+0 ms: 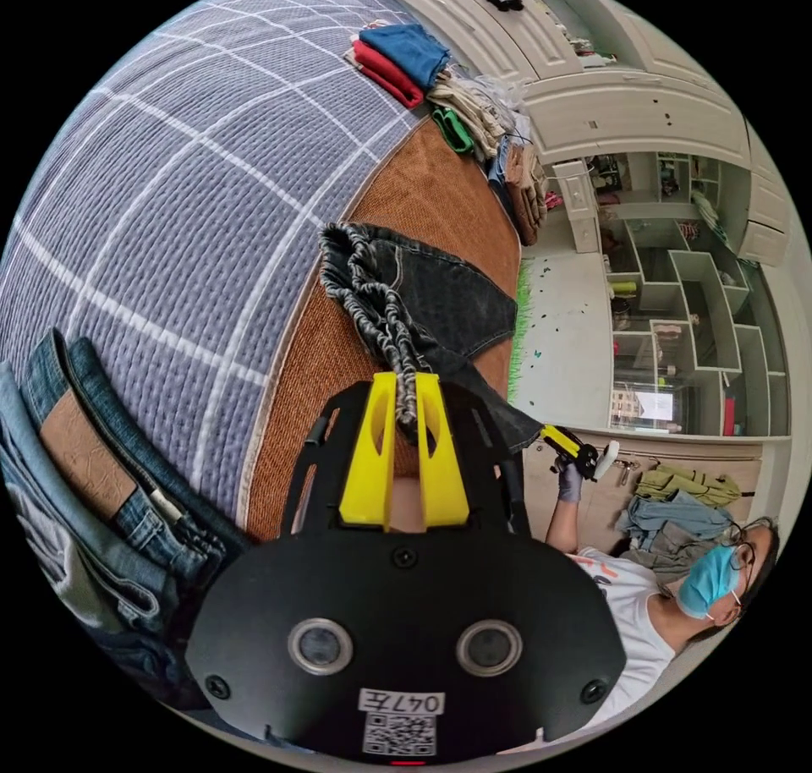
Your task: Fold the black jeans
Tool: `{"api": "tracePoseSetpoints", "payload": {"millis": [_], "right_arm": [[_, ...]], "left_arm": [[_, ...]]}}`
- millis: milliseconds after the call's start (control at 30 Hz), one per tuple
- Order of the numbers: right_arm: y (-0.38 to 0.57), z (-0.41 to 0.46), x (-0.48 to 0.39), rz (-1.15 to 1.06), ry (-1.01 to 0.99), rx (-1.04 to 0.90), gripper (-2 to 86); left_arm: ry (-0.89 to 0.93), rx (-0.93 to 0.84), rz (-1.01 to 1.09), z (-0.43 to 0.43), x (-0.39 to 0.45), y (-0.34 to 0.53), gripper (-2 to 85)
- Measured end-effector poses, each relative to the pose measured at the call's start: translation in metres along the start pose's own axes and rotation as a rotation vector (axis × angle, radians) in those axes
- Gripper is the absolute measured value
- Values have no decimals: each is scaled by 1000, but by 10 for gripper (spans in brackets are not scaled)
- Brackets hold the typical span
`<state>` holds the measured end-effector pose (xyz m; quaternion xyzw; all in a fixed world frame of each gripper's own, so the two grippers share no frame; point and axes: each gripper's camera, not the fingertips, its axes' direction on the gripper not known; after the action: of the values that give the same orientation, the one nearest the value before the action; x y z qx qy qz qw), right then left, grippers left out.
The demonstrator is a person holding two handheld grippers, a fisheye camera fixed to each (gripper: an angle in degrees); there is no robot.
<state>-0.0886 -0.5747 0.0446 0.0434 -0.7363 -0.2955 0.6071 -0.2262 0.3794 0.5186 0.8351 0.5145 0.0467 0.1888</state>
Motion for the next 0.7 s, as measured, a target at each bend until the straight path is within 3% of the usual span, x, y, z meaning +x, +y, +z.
{"api": "tracePoseSetpoints", "payload": {"millis": [200, 400, 700], "right_arm": [[-35, 16, 19, -46, -69, -4, 36], [-84, 29, 38, -76, 17, -36, 28], [-229, 97, 161, 19, 24, -113, 2]], "left_arm": [[6, 14, -103, -14, -44, -2, 38], [162, 108, -202, -26, -69, 6, 43], [328, 320, -337, -23, -94, -60, 101]]}}
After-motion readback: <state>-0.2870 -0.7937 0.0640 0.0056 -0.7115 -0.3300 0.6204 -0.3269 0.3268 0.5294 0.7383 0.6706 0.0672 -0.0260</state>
